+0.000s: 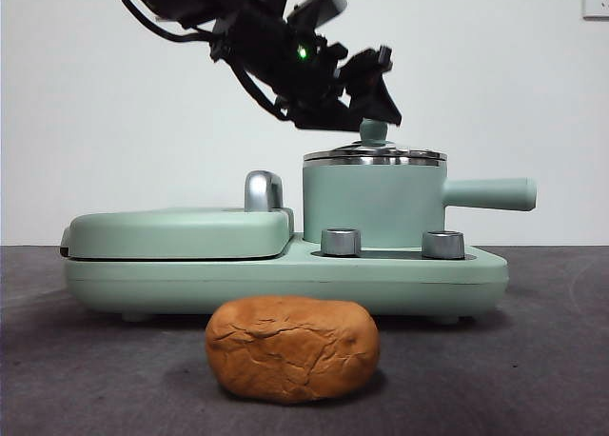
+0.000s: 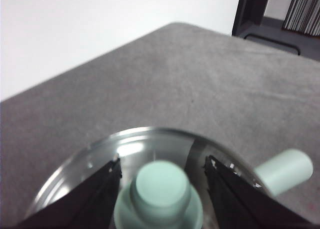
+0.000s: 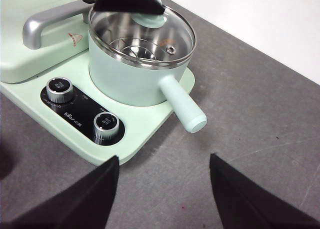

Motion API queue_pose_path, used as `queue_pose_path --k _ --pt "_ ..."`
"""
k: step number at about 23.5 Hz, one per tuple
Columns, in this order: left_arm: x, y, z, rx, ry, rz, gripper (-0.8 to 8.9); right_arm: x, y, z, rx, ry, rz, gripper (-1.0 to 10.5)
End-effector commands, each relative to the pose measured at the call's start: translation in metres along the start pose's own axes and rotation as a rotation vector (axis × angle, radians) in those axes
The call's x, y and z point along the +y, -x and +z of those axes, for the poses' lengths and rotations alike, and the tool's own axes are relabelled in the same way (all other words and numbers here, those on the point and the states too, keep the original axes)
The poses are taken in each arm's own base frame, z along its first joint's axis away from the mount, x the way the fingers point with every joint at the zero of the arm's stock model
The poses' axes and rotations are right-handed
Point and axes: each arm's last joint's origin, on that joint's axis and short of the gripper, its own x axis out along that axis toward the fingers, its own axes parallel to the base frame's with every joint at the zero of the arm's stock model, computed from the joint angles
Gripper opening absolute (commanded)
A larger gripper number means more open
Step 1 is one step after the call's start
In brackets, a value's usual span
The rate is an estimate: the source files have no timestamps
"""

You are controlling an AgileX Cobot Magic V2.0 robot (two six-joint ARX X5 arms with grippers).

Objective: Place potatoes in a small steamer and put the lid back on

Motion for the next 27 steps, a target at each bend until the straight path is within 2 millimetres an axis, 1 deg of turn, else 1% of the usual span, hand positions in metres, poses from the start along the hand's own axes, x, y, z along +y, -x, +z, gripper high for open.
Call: queue_pose_path --k 1,5,6,7,9,16,19,23,27 --pt "0.0 -0.008 -0.001 0.003 0.0 0.0 2.76 -0.001 0.003 0.006 -0.024 -0.01 -0.008 2.9" --pt "0.0 -0.008 -0.002 0.006 -0.004 0.002 2.62 -0.001 0.003 0.006 -0.024 -0.01 -0.008 2.9" --pt "0.0 -0.008 -0.002 0.007 -0.004 0.01 2.25 -0.001 0.003 0.006 -0.024 -0.01 -0.008 2.9" --pt "0.001 -0.008 -0.002 0.008 -0.003 0.021 1.66 -0.001 0.003 0.006 -0.024 -0.01 -0.008 2.9" --pt "0.001 -0.008 -0.002 0.011 -0.004 0.047 0.12 -0.001 0.003 0.006 -0.024 -0.01 -0.008 2.9" --pt "0.003 -0.007 0.001 0.004 -0.05 0.08 0.08 -0.001 0.003 0.006 -0.024 -0.01 -0.008 2.9" --pt "0.003 -0.005 0.009 -0.014 -0.071 0.085 0.08 -0.001 0.003 0.006 -0.024 -0.01 -0.008 2.9" --pt "0.001 0.002 0.026 -0.059 -0.087 0.1 0.08 -0.001 0.003 0.006 -0.024 -0.01 -0.008 2.9" --pt "0.0 0.016 0.047 -0.104 -0.124 0.138 0.08 -0.001 0.003 0.006 -0.024 -0.01 -0.008 2.9"
